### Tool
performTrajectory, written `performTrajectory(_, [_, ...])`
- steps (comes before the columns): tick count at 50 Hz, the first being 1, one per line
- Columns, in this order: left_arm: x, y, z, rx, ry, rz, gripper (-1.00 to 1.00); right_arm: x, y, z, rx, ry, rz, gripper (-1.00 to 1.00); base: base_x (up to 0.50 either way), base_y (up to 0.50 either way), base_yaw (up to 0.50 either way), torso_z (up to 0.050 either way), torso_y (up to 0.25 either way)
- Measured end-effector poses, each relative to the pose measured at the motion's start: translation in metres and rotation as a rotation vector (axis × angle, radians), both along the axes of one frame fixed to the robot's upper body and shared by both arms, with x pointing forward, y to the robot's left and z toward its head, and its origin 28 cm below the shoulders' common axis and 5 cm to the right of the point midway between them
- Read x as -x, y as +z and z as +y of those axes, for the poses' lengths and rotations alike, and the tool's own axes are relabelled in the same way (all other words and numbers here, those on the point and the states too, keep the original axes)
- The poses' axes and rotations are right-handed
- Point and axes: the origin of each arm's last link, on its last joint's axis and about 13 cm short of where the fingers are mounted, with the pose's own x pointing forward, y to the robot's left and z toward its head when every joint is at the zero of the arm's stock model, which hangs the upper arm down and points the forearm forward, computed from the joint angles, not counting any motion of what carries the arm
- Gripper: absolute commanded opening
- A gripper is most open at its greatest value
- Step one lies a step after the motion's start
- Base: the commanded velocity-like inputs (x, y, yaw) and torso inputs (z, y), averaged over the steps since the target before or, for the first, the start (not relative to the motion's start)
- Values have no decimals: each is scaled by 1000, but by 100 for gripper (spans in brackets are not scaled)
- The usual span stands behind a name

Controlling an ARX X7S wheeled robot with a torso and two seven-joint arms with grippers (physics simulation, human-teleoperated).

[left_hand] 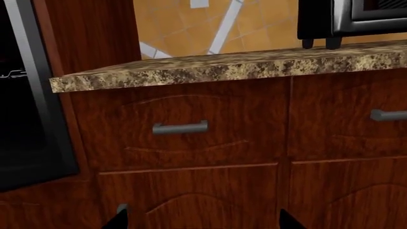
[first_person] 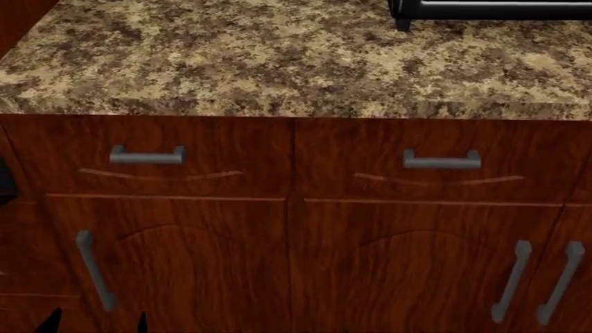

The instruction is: Close the oven door

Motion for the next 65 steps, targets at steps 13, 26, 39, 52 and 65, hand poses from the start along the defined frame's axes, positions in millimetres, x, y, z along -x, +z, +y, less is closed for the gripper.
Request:
performTrajectory(13, [0,0,0,4,1,2,100,0,0,0,0,-1,0,100,0,0,0,-20,0])
performTrajectory(26, [-1,-5,0,5,1,8,100,0,-1,0,-1,-1,2,100,0,0,0,-23,0])
performTrajectory(39, [0,-4,-1,5,-4,14,100,0,-2,0,-2,2,5,100,0,0,0,-26,0])
performTrajectory(52, [0,-5,-1,5,-6,14,100,0,-3,1,-3,7,7,100,0,0,0,-28,0])
performTrajectory(65, [0,-5,-1,1,-8,16,100,0,-4,1,-7,10,11,100,0,0,0,-31,0])
